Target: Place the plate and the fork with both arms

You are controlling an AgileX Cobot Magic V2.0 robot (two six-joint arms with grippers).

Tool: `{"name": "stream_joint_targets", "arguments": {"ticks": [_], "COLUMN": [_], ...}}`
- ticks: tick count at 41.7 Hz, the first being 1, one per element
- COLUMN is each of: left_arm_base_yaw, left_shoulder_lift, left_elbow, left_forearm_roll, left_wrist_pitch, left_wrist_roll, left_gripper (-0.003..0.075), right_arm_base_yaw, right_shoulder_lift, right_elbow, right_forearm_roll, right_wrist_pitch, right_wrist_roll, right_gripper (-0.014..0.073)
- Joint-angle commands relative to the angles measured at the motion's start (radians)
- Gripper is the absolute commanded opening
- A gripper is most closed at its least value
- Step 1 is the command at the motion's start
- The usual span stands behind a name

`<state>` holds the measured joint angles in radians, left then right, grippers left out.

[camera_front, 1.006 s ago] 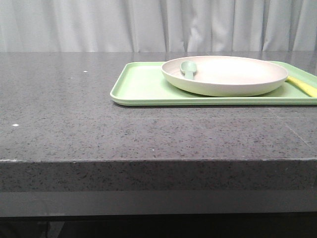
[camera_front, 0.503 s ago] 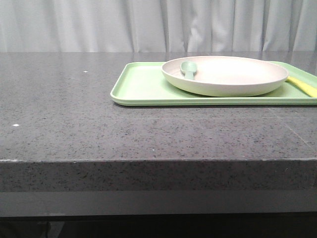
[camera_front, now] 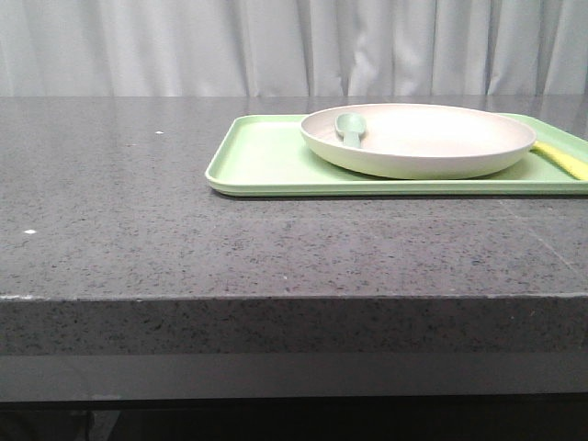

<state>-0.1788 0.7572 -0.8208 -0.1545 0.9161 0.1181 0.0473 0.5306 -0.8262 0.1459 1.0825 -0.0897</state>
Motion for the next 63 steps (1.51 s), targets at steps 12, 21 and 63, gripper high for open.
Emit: {"name": "stream_joint_targets", "arguments": {"ticks": [12,21,63], "left_arm_base_yaw": [0.001,0.001,0.176], "left_shoulder_lift": [-0.003,-0.003,-0.787], "left_elbow": [-0.025,-0.025,0.811], "left_forearm_roll": [0.015,0.015,0.071], "left_wrist_pitch": [-0.068,-0.068,-0.854], "left_wrist_roll": [-0.046,-0.046,-0.044], "left_gripper": [-0.0018,-0.0018,-0.0018], "right_arm_base_yaw": [0.003,0.003,0.003], "right_shoulder_lift": [0.004,0.004,0.004], "right_elbow": [-0.024,-0.024,-0.024], "right_forearm_roll": [-0.003,-0.003,-0.003], "right_wrist_pitch": [-0.054,-0.054,-0.050], "right_wrist_roll": [-0.003,-0.003,-0.003], "right_gripper": [-0.0068,-0.0068,-0.0068]}}
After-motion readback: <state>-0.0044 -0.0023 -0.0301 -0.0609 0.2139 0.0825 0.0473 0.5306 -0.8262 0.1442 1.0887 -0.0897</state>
